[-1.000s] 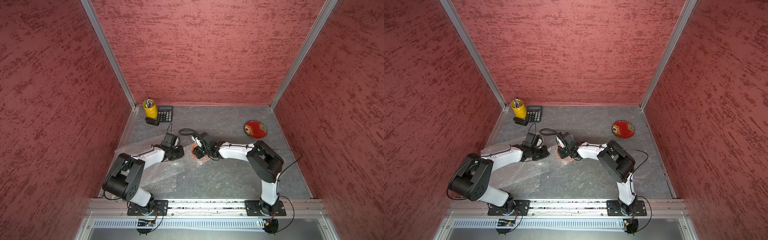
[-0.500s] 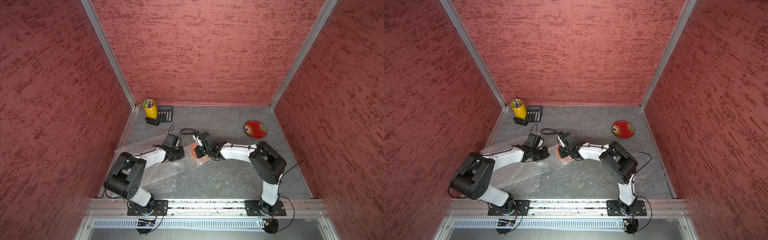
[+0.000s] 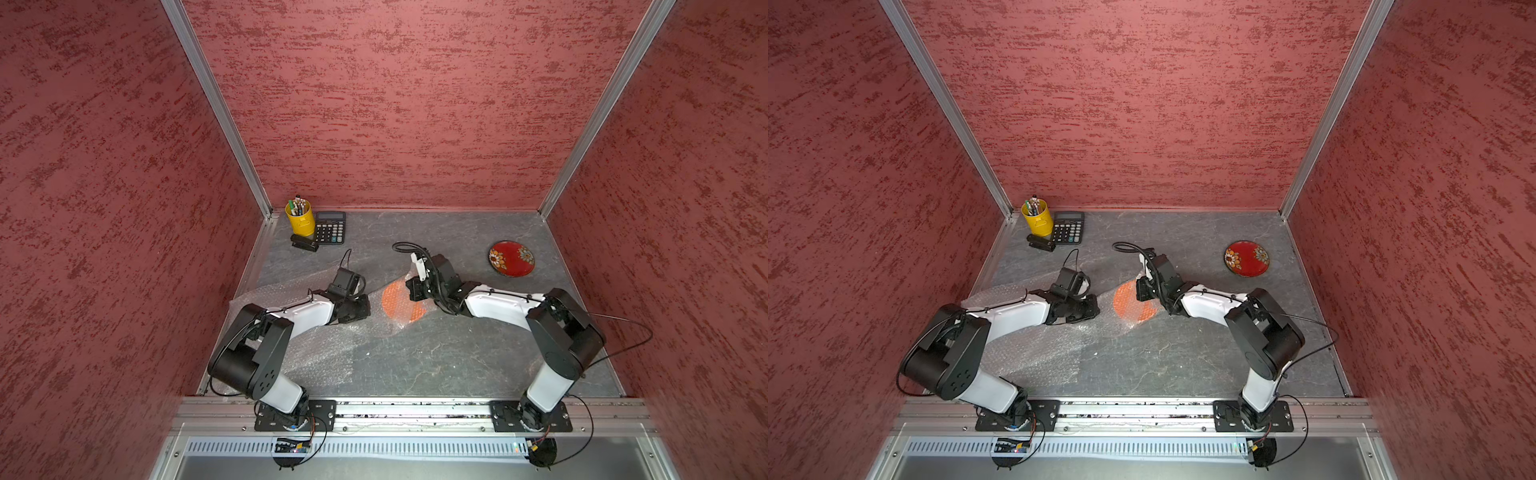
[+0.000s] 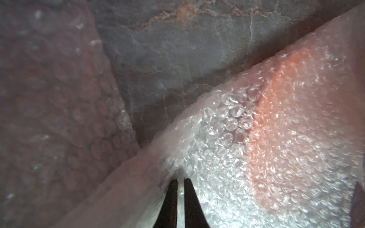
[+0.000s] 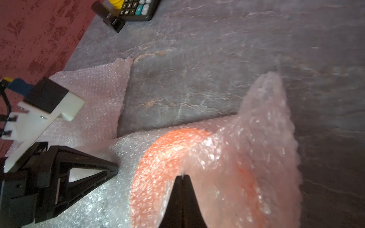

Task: Unpack dinner plates from bubble wrap
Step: Unwrap the bubble wrap at the center of the board.

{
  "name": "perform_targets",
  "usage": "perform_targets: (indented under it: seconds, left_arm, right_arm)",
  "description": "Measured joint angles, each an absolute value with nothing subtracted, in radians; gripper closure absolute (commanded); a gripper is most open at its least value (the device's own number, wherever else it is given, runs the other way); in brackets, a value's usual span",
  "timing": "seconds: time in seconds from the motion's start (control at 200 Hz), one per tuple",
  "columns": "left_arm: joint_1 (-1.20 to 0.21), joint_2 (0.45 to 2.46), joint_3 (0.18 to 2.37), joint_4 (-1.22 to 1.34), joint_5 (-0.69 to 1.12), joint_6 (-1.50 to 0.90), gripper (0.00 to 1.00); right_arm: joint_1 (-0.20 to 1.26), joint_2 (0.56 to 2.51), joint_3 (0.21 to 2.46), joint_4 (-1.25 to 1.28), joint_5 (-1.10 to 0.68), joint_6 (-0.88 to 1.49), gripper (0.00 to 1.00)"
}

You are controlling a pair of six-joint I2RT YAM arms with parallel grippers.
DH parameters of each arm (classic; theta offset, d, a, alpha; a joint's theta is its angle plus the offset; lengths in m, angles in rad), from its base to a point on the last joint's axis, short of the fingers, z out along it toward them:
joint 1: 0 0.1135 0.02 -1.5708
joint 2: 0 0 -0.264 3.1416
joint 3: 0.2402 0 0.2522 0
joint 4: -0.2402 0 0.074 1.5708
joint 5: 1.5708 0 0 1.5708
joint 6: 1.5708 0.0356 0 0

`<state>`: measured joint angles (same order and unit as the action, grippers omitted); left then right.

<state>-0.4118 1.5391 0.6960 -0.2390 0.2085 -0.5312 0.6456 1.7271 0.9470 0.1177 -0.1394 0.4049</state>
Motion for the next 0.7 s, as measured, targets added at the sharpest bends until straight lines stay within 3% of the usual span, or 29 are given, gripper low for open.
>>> perform_targets:
  seconds: [0.441,0.701]
  left_arm:
    - [-0.418,1.539,0.707,-0.262,0.205,-0.518,0.89]
    - [-0.421,1.539,0.707,-0.266,0.204,-0.515,0.89]
  right_arm:
    - [0.49,1.682,0.87,0.146,-0.119,0.467,0.97]
    - [0.442,1.673,0.857,0.142,-0.046,0.493,0.91]
